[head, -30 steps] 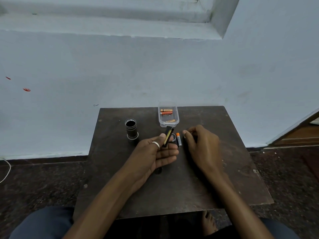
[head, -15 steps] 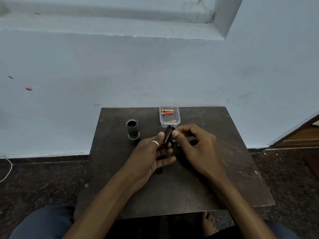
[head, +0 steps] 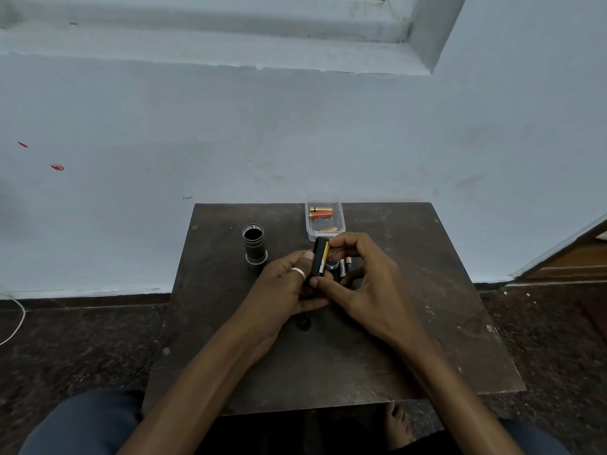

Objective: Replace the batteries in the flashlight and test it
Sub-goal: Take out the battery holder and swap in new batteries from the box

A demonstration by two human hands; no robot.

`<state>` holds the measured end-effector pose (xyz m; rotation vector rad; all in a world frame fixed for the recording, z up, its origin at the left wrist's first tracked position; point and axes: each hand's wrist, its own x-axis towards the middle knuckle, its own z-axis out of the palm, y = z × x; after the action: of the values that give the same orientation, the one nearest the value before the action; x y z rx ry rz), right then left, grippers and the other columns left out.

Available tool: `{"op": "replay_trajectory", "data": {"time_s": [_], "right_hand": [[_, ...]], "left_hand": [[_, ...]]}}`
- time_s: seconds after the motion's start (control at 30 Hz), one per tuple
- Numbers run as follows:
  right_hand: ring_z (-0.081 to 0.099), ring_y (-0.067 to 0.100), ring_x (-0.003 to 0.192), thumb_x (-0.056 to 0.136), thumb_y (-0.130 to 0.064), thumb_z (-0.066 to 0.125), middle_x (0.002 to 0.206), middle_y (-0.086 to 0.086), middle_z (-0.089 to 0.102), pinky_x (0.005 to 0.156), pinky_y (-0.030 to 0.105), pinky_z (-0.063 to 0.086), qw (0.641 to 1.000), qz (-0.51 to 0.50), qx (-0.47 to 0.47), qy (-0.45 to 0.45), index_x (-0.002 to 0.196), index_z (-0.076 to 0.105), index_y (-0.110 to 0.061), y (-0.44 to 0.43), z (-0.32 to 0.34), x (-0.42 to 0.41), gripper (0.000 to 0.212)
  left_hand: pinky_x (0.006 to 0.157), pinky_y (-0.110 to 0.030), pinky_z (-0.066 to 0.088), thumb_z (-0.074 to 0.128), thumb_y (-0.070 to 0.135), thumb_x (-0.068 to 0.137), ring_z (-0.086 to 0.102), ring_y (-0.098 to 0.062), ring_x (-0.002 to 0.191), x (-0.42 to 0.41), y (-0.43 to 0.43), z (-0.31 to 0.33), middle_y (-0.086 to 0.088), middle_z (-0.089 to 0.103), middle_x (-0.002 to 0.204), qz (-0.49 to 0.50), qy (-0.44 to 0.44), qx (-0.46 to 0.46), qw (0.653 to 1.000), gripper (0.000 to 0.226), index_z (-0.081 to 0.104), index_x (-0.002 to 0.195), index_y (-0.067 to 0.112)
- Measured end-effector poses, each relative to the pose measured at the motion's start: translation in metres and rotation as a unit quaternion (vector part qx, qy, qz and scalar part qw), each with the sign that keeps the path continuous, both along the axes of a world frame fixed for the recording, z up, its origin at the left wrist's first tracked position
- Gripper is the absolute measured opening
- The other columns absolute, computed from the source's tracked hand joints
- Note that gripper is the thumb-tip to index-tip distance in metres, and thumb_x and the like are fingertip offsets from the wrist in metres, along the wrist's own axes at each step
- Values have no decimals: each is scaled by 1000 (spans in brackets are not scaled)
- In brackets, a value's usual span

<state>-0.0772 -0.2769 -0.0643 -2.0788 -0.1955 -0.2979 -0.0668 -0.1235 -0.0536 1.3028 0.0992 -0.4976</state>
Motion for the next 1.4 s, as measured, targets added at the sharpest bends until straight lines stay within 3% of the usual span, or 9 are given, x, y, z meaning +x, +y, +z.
{"op": "replay_trajectory", "data": {"time_s": [0.2,0.43,0.6,0.77,0.9,1.07,1.23,1.3,1.4], "right_hand": [[61,11,98,66,-20,89,103,-8,61,70,22,51,1000,4,9,19,107,60,-23,-4,-1,3,51],[60,7,91,66,-18,89,98,-10,61,65,15,48,1000,-16,-9,1,101,60,-19,-1,0,1,45],[65,10,87,74,-14,87,91,-12,66,63,29,55,1000,-6,10,-2,95,61,-16,-1,2,0,33],[71,9,80,81,-3,80,85,0,74,68,28,56,991,-11,133,27,92,62,-13,-1,5,1,23],[72,15,74,86,7,71,84,5,74,60,25,57,955,-56,282,74,101,55,-12,-12,13,6,29],[70,6,68,83,-15,80,78,-6,72,62,18,54,974,-190,68,99,108,60,-23,-33,4,13,33],[67,6,76,83,-19,80,82,-8,71,62,2,42,973,-190,-101,86,99,69,-19,-31,-8,14,20],[67,9,77,83,-19,79,83,-6,71,64,5,43,973,-175,-130,80,98,71,-18,-28,-9,14,17],[67,12,75,83,-18,79,84,-3,73,72,23,53,974,-164,-144,68,96,73,-15,-23,-10,15,15]], "left_hand": [[77,-34,60,50,32,100,66,-8,74,0,-2,0,-2,70,81,-5,-6,14,1000,28,72,97,16],[72,-28,58,53,24,99,66,-13,81,1,-2,-3,-7,70,86,12,16,-4,1000,24,72,98,8],[68,-26,58,55,23,98,68,-13,74,4,-1,-3,-8,69,79,40,55,-37,997,26,71,98,3],[68,-26,58,55,25,98,70,-14,76,1,-5,-2,-6,73,81,32,49,-30,998,27,73,91,7],[68,-27,60,53,27,99,70,-12,73,3,-4,-1,-4,73,79,32,52,-31,998,27,71,97,7],[67,-28,59,52,28,99,69,-12,76,2,-4,-1,-3,73,82,18,54,-29,998,28,70,105,8],[67,-27,59,53,27,99,66,-11,81,1,-4,-2,-2,71,86,28,56,-25,998,26,71,105,10],[69,-27,58,53,27,99,64,-11,83,1,-4,-1,-1,70,87,31,52,-20,998,25,72,105,12],[70,-25,57,53,28,99,62,-10,83,1,-5,-2,1,68,85,35,48,-10,998,25,73,103,14]]}}
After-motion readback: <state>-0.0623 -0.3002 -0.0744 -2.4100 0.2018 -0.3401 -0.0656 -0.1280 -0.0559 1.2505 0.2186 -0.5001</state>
